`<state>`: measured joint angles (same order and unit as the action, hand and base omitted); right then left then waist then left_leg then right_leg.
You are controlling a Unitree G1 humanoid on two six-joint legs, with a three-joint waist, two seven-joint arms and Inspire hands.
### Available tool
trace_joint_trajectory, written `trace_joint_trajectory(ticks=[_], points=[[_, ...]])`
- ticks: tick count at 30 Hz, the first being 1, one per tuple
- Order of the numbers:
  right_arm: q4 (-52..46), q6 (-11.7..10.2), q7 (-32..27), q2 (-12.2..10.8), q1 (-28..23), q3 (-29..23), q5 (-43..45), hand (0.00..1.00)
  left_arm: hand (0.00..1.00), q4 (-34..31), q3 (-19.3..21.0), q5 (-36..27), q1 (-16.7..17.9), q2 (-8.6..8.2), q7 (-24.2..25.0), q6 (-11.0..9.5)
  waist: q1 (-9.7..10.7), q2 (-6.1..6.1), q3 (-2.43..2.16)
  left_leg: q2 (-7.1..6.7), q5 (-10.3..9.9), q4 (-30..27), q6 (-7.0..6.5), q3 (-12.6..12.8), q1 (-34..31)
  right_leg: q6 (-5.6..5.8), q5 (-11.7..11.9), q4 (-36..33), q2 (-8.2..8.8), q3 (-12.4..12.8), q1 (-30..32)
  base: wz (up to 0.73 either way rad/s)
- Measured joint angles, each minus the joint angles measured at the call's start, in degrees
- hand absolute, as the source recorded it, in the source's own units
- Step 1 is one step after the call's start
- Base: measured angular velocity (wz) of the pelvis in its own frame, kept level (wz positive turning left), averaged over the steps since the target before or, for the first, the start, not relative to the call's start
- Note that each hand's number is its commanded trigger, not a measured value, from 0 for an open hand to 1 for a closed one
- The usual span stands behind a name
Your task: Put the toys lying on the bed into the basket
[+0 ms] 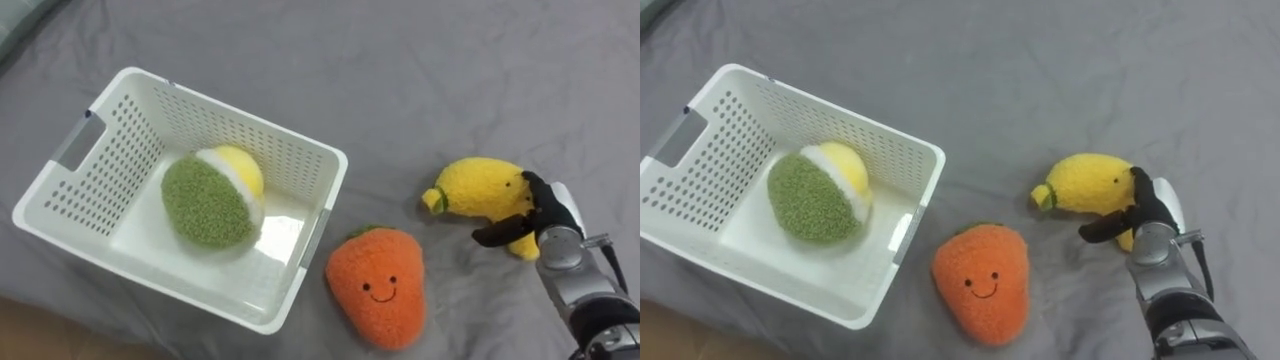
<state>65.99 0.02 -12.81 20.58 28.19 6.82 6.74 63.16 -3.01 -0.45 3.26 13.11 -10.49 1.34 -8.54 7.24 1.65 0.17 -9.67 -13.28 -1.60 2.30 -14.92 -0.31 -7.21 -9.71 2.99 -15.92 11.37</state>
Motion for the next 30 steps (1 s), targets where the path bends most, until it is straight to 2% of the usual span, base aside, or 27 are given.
trace_joint_trajectory(ticks=[8,10,16,21,30], points=[[2.3,0.0,-4.1,0.3,0.0,0.8,1.7,0.00,0.00,-0.1,0.0,0.0,0.0,0.19,-0.2,-0.1,-1.2,-0.17,0.11,-0.46,0.1,-0.1,0.07,-0.6,-0.8,0.00,0.0,-0.1,-0.05,-0.1,0.6,0.02],[3.0,0.0,-5.6,0.7,0.0,0.8,3.6,0.00,0.00,0.0,-0.1,0.0,-0.1,0.22,-0.1,-0.1,-1.2,-0.35,0.16,-0.58,0.3,-0.2,0.05,-1.1,-1.4,0.00,0.0,0.0,0.07,-0.9,0.9,0.16],[5.9,-0.1,-10.7,0.8,0.0,0.9,5.9,0.00,0.00,0.4,-0.5,0.0,-0.2,0.20,-0.1,0.1,-2.4,-0.98,0.54,-0.79,0.4,-0.2,0.04,-2.0,-1.7,0.00,0.0,0.1,0.20,-1.7,0.9,0.08],[7.5,0.0,-13.9,1.1,0.0,0.9,6.1,0.00,0.00,0.4,-0.6,0.0,-0.5,0.19,-0.2,1.0,-2.6,-1.22,0.49,-0.86,0.6,-0.3,-0.02,-2.2,-2.0,0.01,0.0,0.0,0.30,-2.1,0.9,0.03],[7.6,0.0,-18.8,2.2,0.2,0.9,7.3,0.00,0.00,-0.1,-1.7,0.0,-0.7,0.18,-0.6,1.2,-2.9,-1.41,0.48,-0.95,1.2,-0.3,0.09,-2.7,-2.6,-0.09,0.0,-0.1,0.38,-2.3,1.4,0.02]])
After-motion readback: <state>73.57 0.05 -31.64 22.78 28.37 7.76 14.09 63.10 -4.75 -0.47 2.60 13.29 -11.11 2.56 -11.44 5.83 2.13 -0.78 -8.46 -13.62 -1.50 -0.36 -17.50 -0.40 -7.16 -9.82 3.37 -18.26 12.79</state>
